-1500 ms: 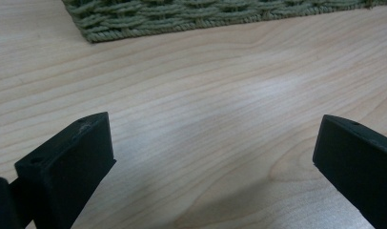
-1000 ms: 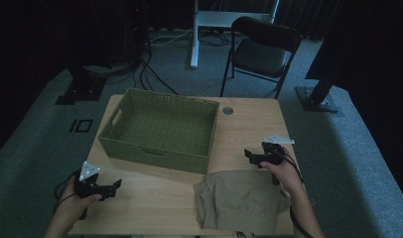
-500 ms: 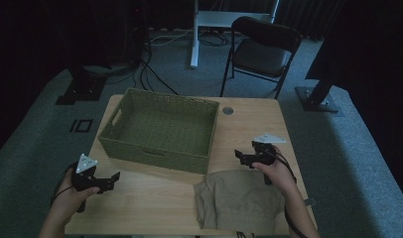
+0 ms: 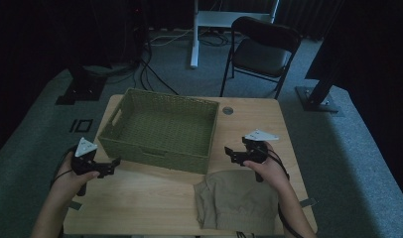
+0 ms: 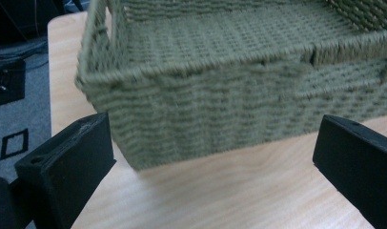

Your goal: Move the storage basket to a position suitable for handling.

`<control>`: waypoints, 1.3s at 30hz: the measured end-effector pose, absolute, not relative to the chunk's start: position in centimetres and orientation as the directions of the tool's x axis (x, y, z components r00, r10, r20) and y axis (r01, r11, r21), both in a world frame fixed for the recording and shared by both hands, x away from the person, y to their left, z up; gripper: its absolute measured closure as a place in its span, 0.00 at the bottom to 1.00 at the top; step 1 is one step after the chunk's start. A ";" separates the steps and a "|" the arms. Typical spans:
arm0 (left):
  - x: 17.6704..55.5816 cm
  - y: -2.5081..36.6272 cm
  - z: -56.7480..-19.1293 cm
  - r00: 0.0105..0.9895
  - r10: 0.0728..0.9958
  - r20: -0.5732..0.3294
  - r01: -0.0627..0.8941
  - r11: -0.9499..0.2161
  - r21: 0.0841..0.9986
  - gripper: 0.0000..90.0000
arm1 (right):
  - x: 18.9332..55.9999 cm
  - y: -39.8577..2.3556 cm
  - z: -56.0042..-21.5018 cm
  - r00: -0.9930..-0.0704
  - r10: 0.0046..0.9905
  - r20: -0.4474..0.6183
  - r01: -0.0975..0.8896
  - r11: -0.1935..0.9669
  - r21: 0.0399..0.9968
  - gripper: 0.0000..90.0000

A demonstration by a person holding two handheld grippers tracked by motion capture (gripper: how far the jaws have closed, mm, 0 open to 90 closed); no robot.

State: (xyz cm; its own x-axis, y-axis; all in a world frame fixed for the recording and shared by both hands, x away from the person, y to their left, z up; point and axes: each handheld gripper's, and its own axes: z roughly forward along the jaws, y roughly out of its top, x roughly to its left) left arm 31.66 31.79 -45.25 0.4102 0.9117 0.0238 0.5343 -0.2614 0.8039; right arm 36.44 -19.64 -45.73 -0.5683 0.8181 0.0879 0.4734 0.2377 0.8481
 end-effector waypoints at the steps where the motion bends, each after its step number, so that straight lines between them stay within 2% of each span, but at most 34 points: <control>1: 31.7 31.8 -45.2 0.410 0.912 0.024 0.534 -0.261 0.804 0.01 | 36.4 -19.4 -45.6 -0.573 0.815 0.088 0.468 0.238 0.851 0.17; 8: 33.6 32.2 -44.6 0.412 0.911 -0.007 0.527 -0.232 0.817 0.01 | 36.1 -17.4 -44.6 -0.597 0.799 0.067 0.430 0.248 0.868 0.18; 12: 34.3 32.7 -44.3 0.401 0.916 -0.014 0.526 -0.218 0.822 0.01 | 36.2 -16.7 -44.2 -0.593 0.801 0.080 0.431 0.231 0.872 0.22; 15: 35.2 33.2 -44.2 0.370 0.928 -0.054 0.535 -0.165 0.829 0.01 | 36.3 -16.0 -44.3 -0.594 0.801 0.076 0.431 0.237 0.871 0.22; 24: 38.0 34.6 -44.2 0.308 0.949 -0.068 0.559 -0.123 0.820 0.01 | 36.7 -13.9 -44.7 -0.593 0.803 0.064 0.427 0.246 0.870 0.22; 26: 38.4 34.9 -44.3 0.287 0.956 -0.067 0.556 -0.109 0.824 0.09 | 36.9 -13.5 -45.0 -0.583 0.810 0.059 0.428 0.244 0.870 0.22; 30: 39.3 35.2 -44.4 0.263 0.963 -0.065 0.531 -0.088 0.843 0.09 | 37.1 -12.9 -45.5 -0.567 0.820 0.077 0.435 0.218 0.874 0.22; 33: 40.0 35.6 -44.6 0.221 0.972 -0.085 0.520 -0.043 0.853 0.16 | 37.3 -12.6 -45.6 -0.547 0.833 0.077 0.431 0.202 0.880 0.23; 39: 41.3 36.1 -45.4 0.198 0.979 -0.046 0.533 -0.069 0.843 0.20 | 37.9 -11.9 -45.7 -0.510 0.856 0.090 0.438 0.168 0.883 0.23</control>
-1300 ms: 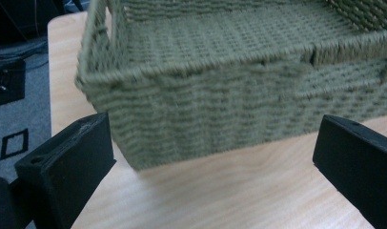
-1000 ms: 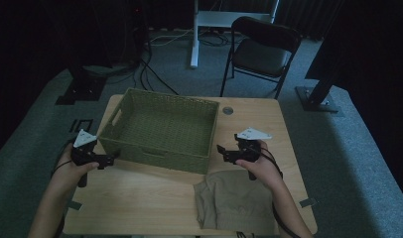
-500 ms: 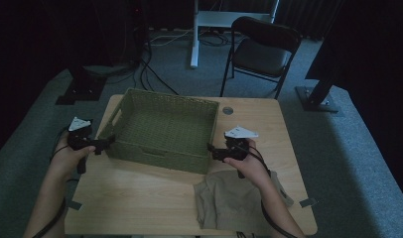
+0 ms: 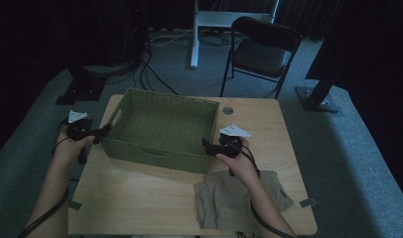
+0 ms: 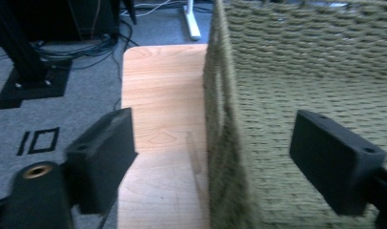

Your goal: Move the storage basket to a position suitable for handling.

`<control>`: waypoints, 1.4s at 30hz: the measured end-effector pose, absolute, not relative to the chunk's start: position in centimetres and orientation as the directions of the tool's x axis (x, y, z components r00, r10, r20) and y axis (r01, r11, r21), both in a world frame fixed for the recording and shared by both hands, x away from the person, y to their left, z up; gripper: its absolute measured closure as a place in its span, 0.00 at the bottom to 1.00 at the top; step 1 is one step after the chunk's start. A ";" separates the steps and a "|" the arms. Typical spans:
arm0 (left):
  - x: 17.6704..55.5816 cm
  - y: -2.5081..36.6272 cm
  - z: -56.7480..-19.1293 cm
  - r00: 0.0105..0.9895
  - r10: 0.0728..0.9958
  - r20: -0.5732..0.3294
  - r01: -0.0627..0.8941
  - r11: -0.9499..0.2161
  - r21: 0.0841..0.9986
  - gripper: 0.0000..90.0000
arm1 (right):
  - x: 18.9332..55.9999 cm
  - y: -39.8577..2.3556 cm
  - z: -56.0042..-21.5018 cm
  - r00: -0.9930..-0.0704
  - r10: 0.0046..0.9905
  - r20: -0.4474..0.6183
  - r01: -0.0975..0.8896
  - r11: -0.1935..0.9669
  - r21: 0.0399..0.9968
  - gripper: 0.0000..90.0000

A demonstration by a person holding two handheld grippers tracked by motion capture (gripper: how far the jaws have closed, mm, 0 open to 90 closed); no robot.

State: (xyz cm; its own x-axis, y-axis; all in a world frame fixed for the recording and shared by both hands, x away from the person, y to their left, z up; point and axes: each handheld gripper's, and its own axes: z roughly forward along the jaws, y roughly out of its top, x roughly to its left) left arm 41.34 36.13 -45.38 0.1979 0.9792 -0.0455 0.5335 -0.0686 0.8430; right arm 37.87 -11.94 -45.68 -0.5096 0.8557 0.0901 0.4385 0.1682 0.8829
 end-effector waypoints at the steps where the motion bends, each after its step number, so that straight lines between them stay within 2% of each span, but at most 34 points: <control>1: 41.5 36.1 -45.6 0.196 0.980 -0.047 0.536 -0.066 0.842 0.24 | 38.0 -11.8 -45.7 -0.504 0.859 0.090 0.441 0.167 0.882 0.23; 5: 42.2 35.6 -46.2 0.194 0.981 -0.021 0.527 -0.087 0.846 0.31 | 38.4 -11.3 -46.1 -0.484 0.870 0.094 0.445 0.153 0.882 0.26; 7: 42.5 35.3 -46.4 0.204 0.979 -0.013 0.527 -0.098 0.844 0.38 | 38.6 -11.1 -46.2 -0.468 0.877 0.104 0.454 0.138 0.880 0.28; 9: 42.7 35.3 -46.5 0.201 0.979 -0.002 0.506 -0.102 0.856 0.40 | 38.8 -10.8 -46.4 -0.451 0.886 0.107 0.460 0.128 0.879 0.31; 12: 42.8 35.5 -46.6 0.191 0.981 -0.047 0.513 -0.059 0.856 0.43 | 39.0 -10.5 -46.7 -0.426 0.895 0.132 0.471 0.095 0.877 0.33; 17: 42.7 35.5 -46.8 0.184 0.974 -0.135 0.538 0.015 0.843 0.59 | 39.2 -9.8 -47.5 -0.415 0.902 0.120 0.500 0.116 0.858 0.41; 18: 42.7 35.4 -46.8 0.185 0.975 -0.123 0.550 0.001 0.835 0.62 | 39.2 -9.9 -47.7 -0.411 0.904 0.118 0.507 0.119 0.853 0.42; 20: 42.7 35.1 -46.7 0.193 0.975 -0.113 0.559 -0.015 0.829 0.68 | 39.3 -10.0 -48.0 -0.400 0.910 0.113 0.520 0.124 0.845 0.50; 21: 42.7 34.9 -46.7 0.193 0.976 -0.096 0.569 -0.032 0.822 0.74 | 39.2 -10.0 -48.2 -0.394 0.909 0.137 0.534 0.105 0.839 0.51; 22: 42.7 34.8 -46.6 0.193 0.978 -0.077 0.577 -0.049 0.816 0.75 | 39.3 -10.1 -48.2 -0.390 0.905 0.168 0.547 0.081 0.833 0.52; 24: 42.7 34.5 -46.6 0.198 0.979 -0.052 0.585 -0.075 0.808 0.83 | 39.2 -10.2 -48.1 -0.390 0.906 0.162 0.546 0.086 0.833 0.55; 31: 42.3 33.9 -46.9 0.167 0.985 -0.043 0.607 -0.068 0.791 0.93 | 39.0 -10.0 -47.7 -0.384 0.914 0.135 0.560 0.115 0.820 0.60; 35: 42.0 33.7 -47.1 0.134 0.988 -0.073 0.598 -0.022 0.801 0.94 | 39.0 -9.8 -47.6 -0.372 0.921 0.118 0.559 0.121 0.820 0.61; 42: 41.5 33.4 -47.3 0.130 0.988 -0.081 0.584 -0.011 0.812 0.94 | 39.2 -10.1 -47.5 -0.360 0.926 0.111 0.561 0.120 0.819 0.64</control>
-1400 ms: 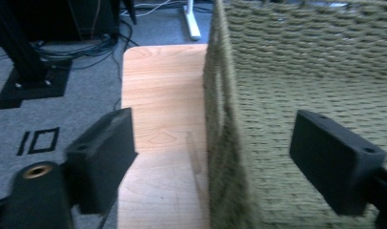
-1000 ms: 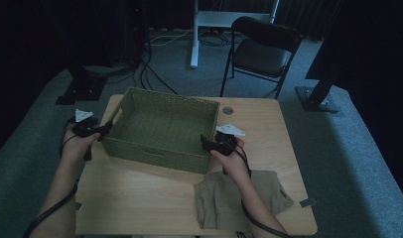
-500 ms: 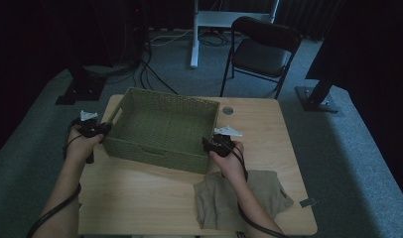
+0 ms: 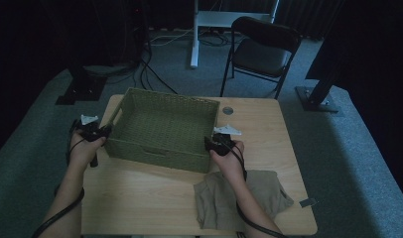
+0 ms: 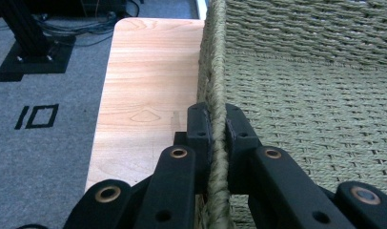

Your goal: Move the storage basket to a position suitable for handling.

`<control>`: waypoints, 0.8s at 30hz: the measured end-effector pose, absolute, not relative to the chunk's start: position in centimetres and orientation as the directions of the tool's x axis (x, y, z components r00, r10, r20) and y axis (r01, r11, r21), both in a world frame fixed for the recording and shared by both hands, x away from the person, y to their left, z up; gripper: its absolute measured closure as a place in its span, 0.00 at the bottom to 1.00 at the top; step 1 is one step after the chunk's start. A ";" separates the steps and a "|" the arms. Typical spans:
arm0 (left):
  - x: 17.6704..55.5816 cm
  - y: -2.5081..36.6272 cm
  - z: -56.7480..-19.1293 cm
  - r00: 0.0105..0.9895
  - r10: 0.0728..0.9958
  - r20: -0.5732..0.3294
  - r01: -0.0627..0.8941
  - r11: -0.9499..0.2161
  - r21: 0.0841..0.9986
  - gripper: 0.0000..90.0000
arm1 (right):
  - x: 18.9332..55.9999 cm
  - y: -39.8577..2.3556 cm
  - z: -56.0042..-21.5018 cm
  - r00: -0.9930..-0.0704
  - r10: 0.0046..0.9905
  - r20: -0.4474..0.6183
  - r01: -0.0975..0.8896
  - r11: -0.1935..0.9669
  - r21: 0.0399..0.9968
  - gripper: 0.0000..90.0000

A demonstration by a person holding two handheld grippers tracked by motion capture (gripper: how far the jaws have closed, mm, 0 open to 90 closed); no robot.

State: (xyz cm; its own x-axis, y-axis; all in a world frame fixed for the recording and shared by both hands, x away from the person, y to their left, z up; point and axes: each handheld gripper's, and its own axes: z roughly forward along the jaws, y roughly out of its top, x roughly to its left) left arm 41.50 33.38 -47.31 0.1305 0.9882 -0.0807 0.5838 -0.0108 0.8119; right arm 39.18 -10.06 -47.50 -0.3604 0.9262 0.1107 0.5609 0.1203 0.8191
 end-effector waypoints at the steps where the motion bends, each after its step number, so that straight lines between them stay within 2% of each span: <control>1: 41.3 33.2 -47.4 0.124 0.988 -0.093 0.583 0.003 0.813 0.94 | 39.3 -10.2 -47.5 -0.354 0.928 0.113 0.564 0.116 0.818 0.65; 13: 39.9 31.7 -47.5 0.095 0.988 -0.124 0.580 0.047 0.813 0.94 | 39.6 -11.2 -47.4 -0.310 0.945 0.103 0.571 0.098 0.815 0.73; 24: 38.4 30.4 -47.6 0.109 0.985 -0.130 0.575 0.045 0.817 0.94 | 40.1 -12.8 -47.2 -0.347 0.935 0.080 0.572 0.144 0.807 0.74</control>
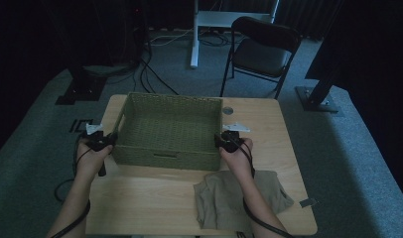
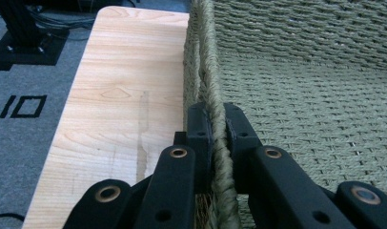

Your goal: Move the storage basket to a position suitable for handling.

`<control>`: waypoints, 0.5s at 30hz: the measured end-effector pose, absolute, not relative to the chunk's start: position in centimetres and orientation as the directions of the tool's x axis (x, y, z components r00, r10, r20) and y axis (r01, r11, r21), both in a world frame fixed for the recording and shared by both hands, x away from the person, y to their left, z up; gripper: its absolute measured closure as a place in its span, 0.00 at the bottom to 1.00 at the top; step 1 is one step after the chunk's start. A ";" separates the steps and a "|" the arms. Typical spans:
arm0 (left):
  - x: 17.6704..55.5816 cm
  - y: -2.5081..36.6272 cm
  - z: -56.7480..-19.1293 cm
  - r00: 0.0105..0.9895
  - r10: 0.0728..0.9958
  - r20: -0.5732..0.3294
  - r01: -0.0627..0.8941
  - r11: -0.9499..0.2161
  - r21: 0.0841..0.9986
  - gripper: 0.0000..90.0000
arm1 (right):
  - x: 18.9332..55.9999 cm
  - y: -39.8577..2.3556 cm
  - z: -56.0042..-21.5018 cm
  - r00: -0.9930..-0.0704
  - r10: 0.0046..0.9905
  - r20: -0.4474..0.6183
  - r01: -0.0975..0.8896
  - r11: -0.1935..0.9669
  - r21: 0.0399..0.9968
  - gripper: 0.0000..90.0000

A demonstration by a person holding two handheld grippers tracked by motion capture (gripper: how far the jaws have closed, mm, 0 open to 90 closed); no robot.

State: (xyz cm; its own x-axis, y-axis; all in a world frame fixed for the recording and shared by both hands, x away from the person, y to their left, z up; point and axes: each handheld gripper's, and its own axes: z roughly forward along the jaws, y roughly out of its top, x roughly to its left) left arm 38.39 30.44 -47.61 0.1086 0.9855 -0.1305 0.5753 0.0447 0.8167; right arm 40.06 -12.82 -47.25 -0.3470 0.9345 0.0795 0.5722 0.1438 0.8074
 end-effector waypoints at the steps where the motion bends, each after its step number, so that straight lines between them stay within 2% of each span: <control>1: 38.3 30.3 -47.6 0.110 0.985 -0.129 0.576 0.043 0.816 0.94 | 40.1 -13.0 -47.2 -0.348 0.934 0.081 0.574 0.144 0.806 0.74; 15: 37.6 28.5 -47.5 0.127 0.980 -0.154 0.591 0.050 0.805 0.93 | 40.4 -15.3 -47.2 -0.372 0.924 0.086 0.573 0.155 0.805 0.74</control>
State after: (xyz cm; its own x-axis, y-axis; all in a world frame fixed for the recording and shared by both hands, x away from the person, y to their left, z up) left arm 37.62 28.51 -47.52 0.1271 0.9799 -0.1540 0.5906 0.0500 0.8054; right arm 40.37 -15.33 -47.25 -0.3715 0.9244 0.0861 0.5729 0.1553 0.8047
